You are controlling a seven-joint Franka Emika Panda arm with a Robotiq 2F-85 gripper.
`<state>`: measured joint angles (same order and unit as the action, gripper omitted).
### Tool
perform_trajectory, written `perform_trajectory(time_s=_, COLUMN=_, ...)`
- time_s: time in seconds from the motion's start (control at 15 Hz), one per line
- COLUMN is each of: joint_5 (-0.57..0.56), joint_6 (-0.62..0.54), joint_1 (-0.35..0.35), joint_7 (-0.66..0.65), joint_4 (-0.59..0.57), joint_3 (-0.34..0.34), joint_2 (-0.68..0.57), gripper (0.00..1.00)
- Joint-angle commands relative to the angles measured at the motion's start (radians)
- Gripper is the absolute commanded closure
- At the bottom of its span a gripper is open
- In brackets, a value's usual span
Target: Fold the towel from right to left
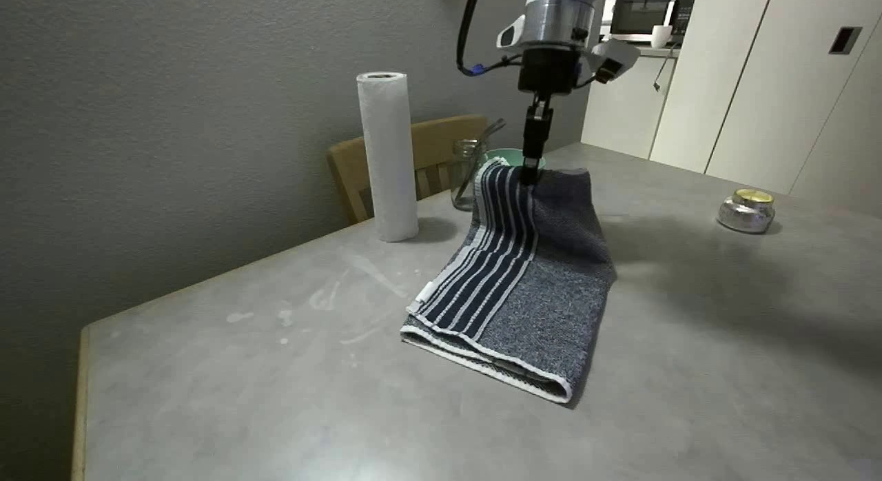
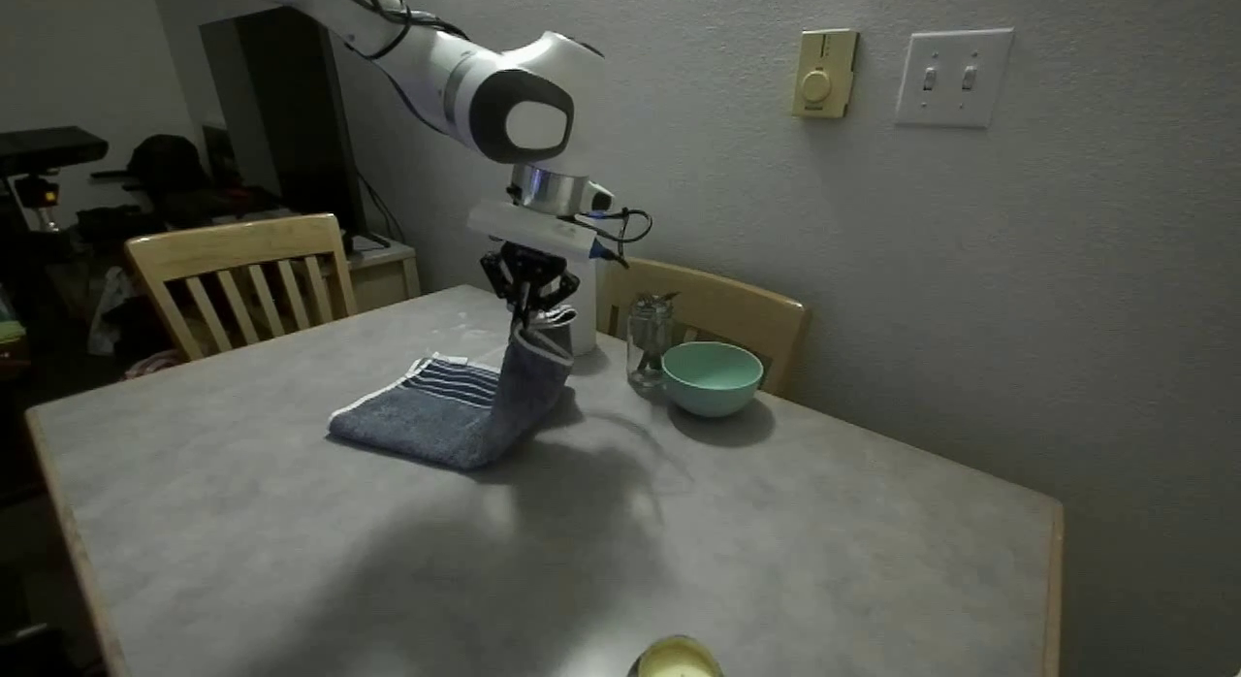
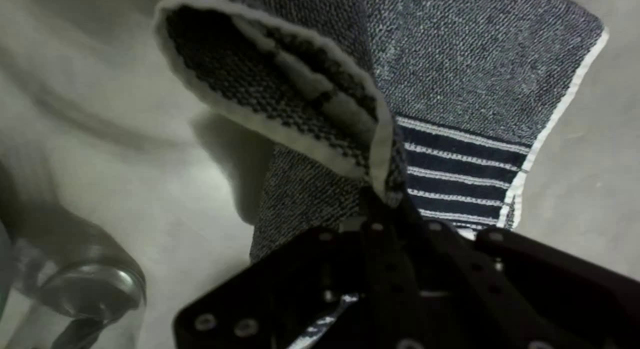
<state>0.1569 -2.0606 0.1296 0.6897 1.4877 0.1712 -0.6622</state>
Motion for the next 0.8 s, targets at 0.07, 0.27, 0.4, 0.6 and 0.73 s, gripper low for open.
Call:
perform_trajectory(time_s=0.07, joint_5=-0.028, joint_6=0.088, joint_1=-0.038, joint_7=0.061, joint_4=-0.042, joint_3=0.006, joint_2=0.013, gripper=0.98)
perform_trajectory(time_s=0.27, joint_5=-0.057, joint_6=0.130, joint_1=-0.070, joint_7=0.070, joint_4=-0.072, joint_3=0.003, joint_2=0.010, gripper=0.98)
perform_trajectory(time_s=0.4, joint_5=-0.084, joint_6=0.161, joint_1=-0.095, joint_7=0.059, joint_4=-0.096, joint_3=-0.001, joint_2=0.005, gripper=0.98)
perform_trajectory(time_s=0.6, joint_5=-0.132, joint_6=0.192, joint_1=-0.135, joint_7=0.048, joint_4=-0.121, joint_3=-0.004, joint_2=0.001, gripper=0.98)
perform_trajectory(time_s=0.73, joint_5=-0.158, joint_6=0.209, joint_1=-0.160, joint_7=0.040, joint_4=-0.129, joint_3=-0.004, joint_2=0.001, gripper=0.98)
